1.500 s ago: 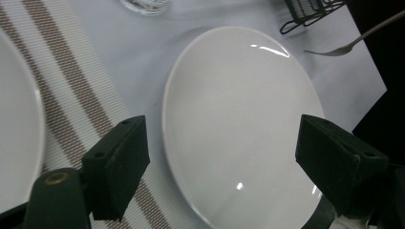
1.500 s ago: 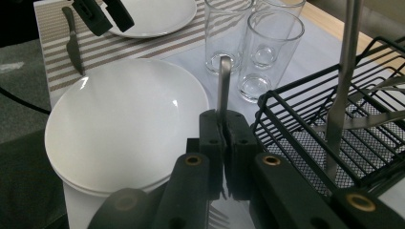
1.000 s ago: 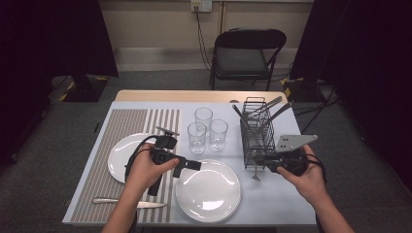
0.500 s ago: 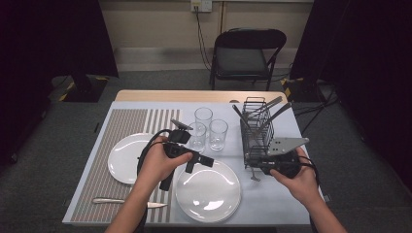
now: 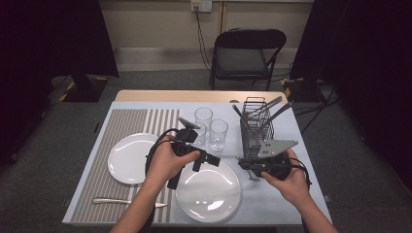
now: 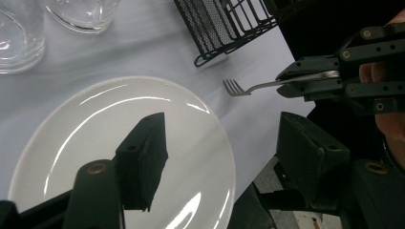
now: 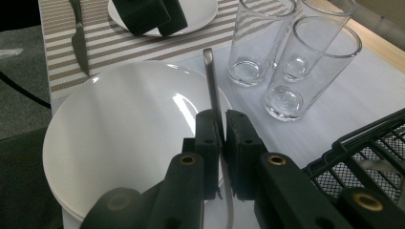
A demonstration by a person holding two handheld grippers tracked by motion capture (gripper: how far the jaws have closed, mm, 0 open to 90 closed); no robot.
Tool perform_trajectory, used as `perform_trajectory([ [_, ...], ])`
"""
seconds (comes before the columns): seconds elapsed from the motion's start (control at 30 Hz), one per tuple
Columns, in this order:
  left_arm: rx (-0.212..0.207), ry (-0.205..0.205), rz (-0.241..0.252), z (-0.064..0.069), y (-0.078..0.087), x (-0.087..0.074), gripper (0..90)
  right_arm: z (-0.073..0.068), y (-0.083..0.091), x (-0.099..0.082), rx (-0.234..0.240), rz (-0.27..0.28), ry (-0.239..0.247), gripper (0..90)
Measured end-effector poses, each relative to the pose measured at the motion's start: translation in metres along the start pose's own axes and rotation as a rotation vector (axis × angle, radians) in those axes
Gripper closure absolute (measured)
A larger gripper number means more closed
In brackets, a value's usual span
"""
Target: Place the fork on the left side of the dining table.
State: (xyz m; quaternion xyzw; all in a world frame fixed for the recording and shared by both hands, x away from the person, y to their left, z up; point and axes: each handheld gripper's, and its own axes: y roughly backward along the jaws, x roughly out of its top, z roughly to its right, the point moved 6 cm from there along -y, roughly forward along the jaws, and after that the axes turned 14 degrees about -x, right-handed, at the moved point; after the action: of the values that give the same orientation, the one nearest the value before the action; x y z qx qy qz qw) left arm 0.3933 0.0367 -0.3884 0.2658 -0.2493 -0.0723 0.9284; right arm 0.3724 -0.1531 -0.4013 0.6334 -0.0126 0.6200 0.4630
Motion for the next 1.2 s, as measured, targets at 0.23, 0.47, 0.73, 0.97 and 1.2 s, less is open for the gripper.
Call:
perform_trajectory([
  [0.23,-0.018,-0.009,-0.016,0.006,-0.009,0.004,36.8,-0.004,-0.004,0.001,0.006,-0.007,0.010,84.2],
  [0.47,-0.039,-0.028,-0.008,0.014,-0.017,0.008,41.5,-0.007,-0.007,0.001,0.014,-0.006,0.016,83.9],
  [0.73,-0.053,-0.028,-0.001,0.018,-0.019,0.010,51.4,-0.010,-0.011,0.001,0.019,-0.013,0.026,83.7],
  [0.97,-0.072,-0.012,0.006,0.022,-0.019,0.011,55.6,-0.013,-0.015,0.003,0.021,-0.024,0.038,83.7],
  [1.2,-0.083,-0.003,-0.017,0.023,-0.026,0.010,62.9,-0.014,-0.017,0.002,0.021,-0.020,0.039,83.4],
])
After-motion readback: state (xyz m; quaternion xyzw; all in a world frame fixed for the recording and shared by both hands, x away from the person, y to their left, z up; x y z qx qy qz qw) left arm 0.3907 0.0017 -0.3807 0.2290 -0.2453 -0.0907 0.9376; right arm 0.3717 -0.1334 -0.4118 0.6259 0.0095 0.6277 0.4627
